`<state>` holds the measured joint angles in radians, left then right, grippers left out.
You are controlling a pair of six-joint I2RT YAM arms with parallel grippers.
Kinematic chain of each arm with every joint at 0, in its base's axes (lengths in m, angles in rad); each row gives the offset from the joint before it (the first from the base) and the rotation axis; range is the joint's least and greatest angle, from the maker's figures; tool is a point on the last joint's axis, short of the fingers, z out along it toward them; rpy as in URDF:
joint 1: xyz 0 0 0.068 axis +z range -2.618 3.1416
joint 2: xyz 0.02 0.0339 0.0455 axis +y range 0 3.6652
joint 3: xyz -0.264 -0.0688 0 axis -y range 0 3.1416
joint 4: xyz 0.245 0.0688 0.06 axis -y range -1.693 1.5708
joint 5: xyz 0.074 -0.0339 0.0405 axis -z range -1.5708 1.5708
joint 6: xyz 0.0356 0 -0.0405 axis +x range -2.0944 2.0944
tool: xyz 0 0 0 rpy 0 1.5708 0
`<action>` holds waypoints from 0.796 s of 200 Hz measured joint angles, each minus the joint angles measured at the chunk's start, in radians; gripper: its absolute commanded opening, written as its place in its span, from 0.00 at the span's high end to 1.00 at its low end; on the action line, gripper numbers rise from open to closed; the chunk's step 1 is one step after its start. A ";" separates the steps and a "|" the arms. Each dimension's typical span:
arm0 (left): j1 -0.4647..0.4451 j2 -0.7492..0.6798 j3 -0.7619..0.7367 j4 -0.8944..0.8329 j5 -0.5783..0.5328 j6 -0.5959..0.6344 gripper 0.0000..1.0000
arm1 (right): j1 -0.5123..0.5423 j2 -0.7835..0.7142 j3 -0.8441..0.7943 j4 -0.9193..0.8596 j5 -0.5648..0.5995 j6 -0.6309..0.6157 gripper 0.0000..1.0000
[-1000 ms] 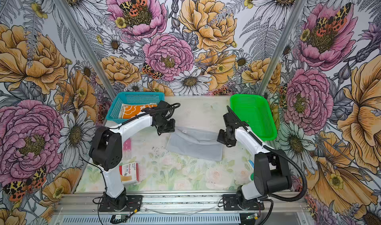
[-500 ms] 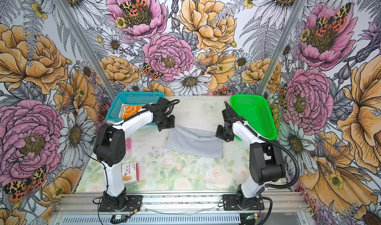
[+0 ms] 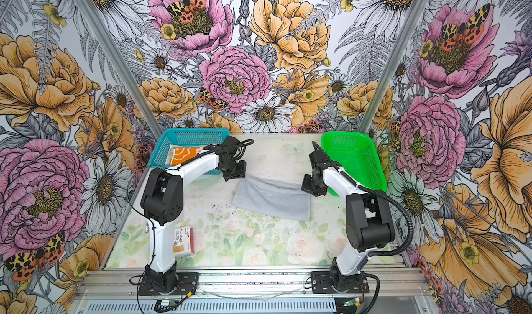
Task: Fold and stack the towels
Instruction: 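Lay the held edge on the far edge and open both grippers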
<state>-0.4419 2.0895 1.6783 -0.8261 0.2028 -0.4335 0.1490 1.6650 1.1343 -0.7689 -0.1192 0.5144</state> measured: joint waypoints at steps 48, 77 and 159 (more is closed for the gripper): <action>0.002 0.025 0.060 0.000 0.001 0.037 0.94 | -0.005 0.015 0.016 0.001 0.021 -0.004 1.00; 0.002 0.039 0.093 0.000 0.000 0.069 0.71 | -0.006 0.030 0.019 0.000 0.029 -0.008 0.86; -0.013 -0.088 0.000 0.015 -0.086 0.125 0.54 | 0.032 -0.156 0.025 0.001 0.069 0.000 0.63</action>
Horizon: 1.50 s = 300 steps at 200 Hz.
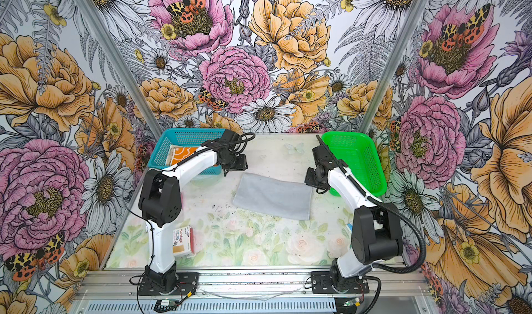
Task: Fold and stack the towels
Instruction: 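Lay the held edge on the far edge and open both grippers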
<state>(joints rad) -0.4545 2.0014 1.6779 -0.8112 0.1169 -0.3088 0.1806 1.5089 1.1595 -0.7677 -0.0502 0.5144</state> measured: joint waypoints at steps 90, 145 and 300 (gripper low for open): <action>0.002 -0.129 -0.337 0.080 0.035 -0.063 0.47 | 0.124 0.101 -0.162 0.167 -0.122 0.092 0.58; 0.061 -0.127 -0.404 0.211 0.171 -0.078 0.40 | 0.022 0.109 -0.245 0.175 -0.082 0.093 0.56; 0.061 -0.047 -0.459 0.430 0.274 -0.134 0.44 | -0.038 0.135 -0.247 0.183 -0.079 0.050 0.58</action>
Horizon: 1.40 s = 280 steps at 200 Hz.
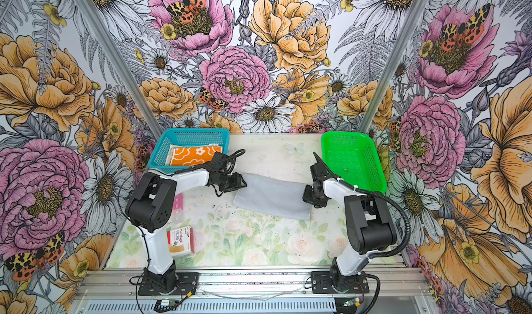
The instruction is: Fold and stack the towels
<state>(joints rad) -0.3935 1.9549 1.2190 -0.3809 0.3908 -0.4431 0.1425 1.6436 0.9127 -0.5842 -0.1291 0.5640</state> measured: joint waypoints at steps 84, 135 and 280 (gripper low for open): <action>-0.056 0.065 0.040 0.062 0.018 -0.021 0.97 | -0.005 0.000 0.000 -0.005 0.005 -0.014 0.58; -0.063 0.053 0.063 -0.013 -0.008 -0.018 1.00 | -0.005 -0.026 -0.019 -0.011 -0.002 -0.021 0.52; -0.072 0.307 1.102 -0.832 -0.490 0.219 1.00 | 0.265 -0.583 -0.098 -0.055 -0.262 0.074 0.35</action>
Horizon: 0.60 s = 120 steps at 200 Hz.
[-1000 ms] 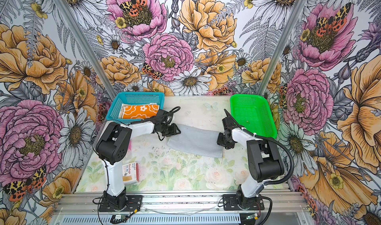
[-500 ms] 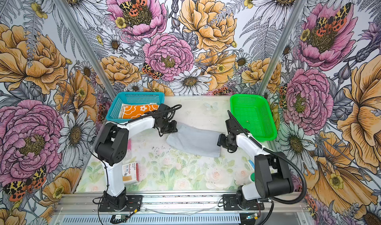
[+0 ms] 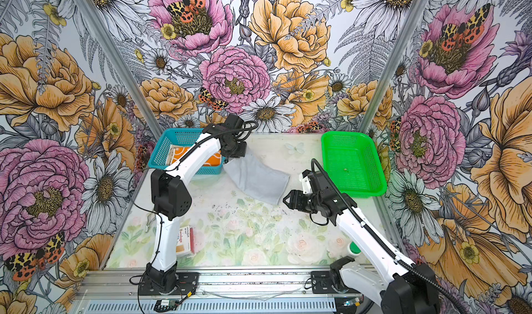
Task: Fold and stack the towels
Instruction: 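Lift the grey towel with the left gripper and carry it over the teal basket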
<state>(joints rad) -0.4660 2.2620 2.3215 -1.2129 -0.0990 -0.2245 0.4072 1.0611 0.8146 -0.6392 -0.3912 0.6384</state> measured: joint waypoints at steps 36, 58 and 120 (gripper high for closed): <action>0.026 0.194 0.405 -0.167 -0.083 0.049 1.00 | 0.114 0.021 0.142 -0.001 0.026 0.018 0.30; 0.064 0.208 0.459 -0.223 -0.106 0.067 1.00 | 0.165 0.040 0.223 0.017 0.068 0.019 0.29; 0.172 0.207 0.476 -0.265 -0.121 0.095 1.00 | 0.222 0.128 0.390 0.051 0.116 -0.001 0.01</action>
<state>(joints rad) -0.2943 2.4691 2.7976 -1.4780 -0.2203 -0.1299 0.6296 1.1893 1.2045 -0.5880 -0.2756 0.6376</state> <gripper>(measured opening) 0.063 0.989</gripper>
